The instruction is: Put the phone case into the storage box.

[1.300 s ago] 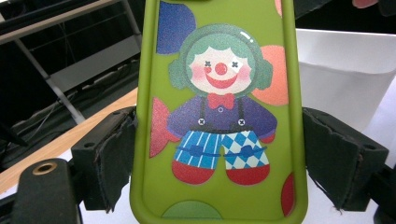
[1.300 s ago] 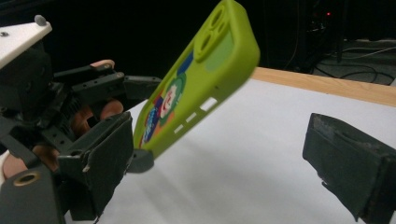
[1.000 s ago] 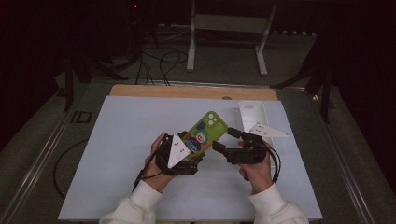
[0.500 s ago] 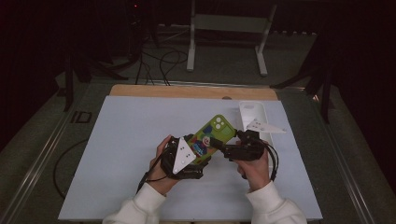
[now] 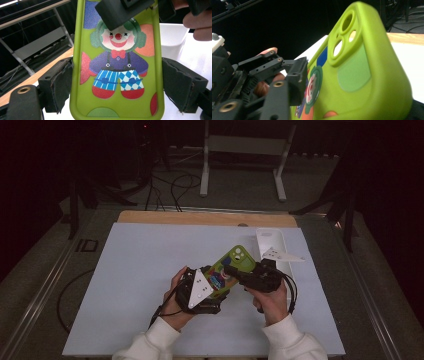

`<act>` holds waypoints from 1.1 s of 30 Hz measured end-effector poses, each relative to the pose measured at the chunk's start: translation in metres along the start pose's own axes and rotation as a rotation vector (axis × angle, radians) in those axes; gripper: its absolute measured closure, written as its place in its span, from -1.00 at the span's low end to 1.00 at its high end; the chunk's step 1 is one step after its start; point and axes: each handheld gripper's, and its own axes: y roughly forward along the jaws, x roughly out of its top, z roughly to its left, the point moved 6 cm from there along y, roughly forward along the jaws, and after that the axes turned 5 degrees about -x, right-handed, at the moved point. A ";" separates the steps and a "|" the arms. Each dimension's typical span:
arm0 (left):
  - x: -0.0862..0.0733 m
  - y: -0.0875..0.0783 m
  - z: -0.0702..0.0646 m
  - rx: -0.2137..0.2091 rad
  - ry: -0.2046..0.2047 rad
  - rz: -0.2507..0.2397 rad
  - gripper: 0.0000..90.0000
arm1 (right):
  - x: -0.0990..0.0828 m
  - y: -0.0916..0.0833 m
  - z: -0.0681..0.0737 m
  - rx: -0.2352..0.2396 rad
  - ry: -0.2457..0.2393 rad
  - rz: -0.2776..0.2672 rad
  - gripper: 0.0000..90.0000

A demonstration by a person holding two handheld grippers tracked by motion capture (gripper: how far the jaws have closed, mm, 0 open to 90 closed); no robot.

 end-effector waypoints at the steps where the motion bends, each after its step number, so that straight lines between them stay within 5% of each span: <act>1: 0.000 0.000 0.000 0.000 0.001 0.003 -0.65 | 0.000 0.000 0.000 0.005 0.006 0.003 0.26; 12: -0.007 0.006 0.000 -0.011 -0.006 0.036 -0.65 | -0.003 0.002 0.009 0.051 0.013 0.020 0.91; 21: -0.008 0.006 0.001 0.010 -0.004 0.053 -0.67 | -0.002 0.003 0.017 0.050 -0.013 0.025 0.97; 33: -0.009 0.006 0.005 -0.021 -0.048 0.081 -0.94 | -0.002 0.004 0.015 0.022 -0.048 0.030 0.97</act>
